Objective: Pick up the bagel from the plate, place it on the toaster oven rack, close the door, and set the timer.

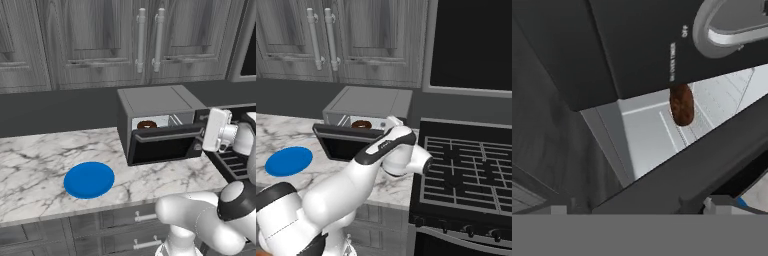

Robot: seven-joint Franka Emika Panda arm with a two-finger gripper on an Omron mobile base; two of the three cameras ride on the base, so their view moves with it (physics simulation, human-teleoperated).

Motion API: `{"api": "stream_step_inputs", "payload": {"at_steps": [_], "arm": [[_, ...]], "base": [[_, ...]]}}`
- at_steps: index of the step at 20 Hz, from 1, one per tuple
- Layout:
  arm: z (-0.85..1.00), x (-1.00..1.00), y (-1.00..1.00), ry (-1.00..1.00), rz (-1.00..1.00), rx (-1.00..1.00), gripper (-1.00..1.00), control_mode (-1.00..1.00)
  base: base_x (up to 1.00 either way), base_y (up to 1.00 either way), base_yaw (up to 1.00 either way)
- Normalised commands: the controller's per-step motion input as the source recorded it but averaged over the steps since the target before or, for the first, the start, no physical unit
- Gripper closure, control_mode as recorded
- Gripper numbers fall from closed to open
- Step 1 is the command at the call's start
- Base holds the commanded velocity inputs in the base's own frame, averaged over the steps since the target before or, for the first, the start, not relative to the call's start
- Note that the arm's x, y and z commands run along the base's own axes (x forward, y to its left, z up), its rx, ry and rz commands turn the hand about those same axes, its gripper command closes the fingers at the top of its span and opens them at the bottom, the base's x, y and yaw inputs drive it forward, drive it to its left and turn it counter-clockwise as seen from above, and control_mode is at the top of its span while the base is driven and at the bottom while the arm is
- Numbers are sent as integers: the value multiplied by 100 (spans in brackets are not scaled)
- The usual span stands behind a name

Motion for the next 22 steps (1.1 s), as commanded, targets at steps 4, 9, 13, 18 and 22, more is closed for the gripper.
{"api": "stream_step_inputs", "payload": {"at_steps": [4,9,13,18,22], "arm": [[19,27,-15,0,-3,2,-100,-100],[18,28,-16,0,-3,2,-100,-100],[18,24,-19,0,-1,1,-100,-100],[13,28,-26,0,0,1,-100,-100],[0,39,-10,0,0,0,-100,-100]], "base": [[0,0,0],[0,0,0],[0,0,0],[0,0,0],[0,0,0]]}}
